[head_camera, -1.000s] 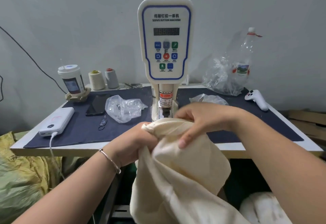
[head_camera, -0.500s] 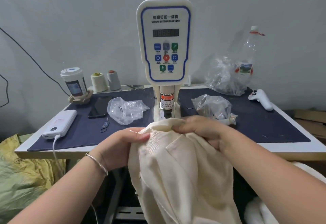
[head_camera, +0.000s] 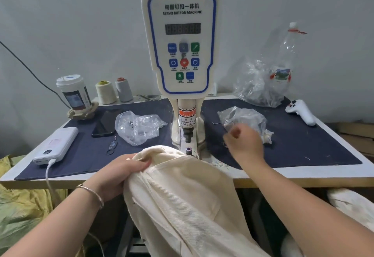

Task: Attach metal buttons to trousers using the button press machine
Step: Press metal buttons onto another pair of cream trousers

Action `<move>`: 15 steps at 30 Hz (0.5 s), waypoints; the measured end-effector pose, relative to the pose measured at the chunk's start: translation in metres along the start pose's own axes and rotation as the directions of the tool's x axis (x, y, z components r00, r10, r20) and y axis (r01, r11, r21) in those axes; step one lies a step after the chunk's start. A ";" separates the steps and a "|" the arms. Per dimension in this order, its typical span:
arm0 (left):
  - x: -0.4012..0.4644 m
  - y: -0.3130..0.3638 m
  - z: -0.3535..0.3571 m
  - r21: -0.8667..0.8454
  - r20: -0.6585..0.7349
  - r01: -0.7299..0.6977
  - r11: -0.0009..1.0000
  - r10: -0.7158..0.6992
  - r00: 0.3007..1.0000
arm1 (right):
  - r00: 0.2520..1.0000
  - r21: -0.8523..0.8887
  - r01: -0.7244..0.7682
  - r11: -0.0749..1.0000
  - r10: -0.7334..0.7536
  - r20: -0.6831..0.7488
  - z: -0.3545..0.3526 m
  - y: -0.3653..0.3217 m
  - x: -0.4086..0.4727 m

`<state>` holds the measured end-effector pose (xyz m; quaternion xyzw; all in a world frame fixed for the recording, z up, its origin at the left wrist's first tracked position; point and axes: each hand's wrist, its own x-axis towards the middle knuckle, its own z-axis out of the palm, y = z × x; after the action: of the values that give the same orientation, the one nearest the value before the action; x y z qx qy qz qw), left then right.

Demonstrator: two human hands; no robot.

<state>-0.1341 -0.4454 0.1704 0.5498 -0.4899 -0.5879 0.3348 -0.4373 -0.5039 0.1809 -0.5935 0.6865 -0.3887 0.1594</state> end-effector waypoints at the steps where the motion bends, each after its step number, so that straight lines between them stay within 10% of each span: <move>1: 0.004 -0.001 0.003 0.049 -0.063 -0.010 0.999 0.013 0.998 | 0.994 -0.048 -0.008 0.999 0.003 -0.112 -0.004 0.012 0.007; 6: 0.031 0.000 0.019 0.438 -0.407 0.003 0.899 0.195 0.893 | 1.000 -0.370 -0.013 0.929 0.016 0.004 -0.005 0.057 0.054; 12: 0.041 -0.015 0.016 0.846 -0.251 -0.012 0.533 0.418 0.873 | 0.982 -0.464 0.036 0.885 0.056 0.183 0.008 0.061 0.087; 15: 0.048 -0.024 0.011 0.858 -0.221 -0.051 0.511 0.458 0.861 | 0.982 -0.493 0.042 0.869 0.055 0.181 0.012 0.063 0.092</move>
<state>-0.1494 -0.4807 0.1310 0.6734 -0.7001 -0.0950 0.2175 -0.4951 -0.5947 0.1492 -0.6463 0.7467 -0.1415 0.0680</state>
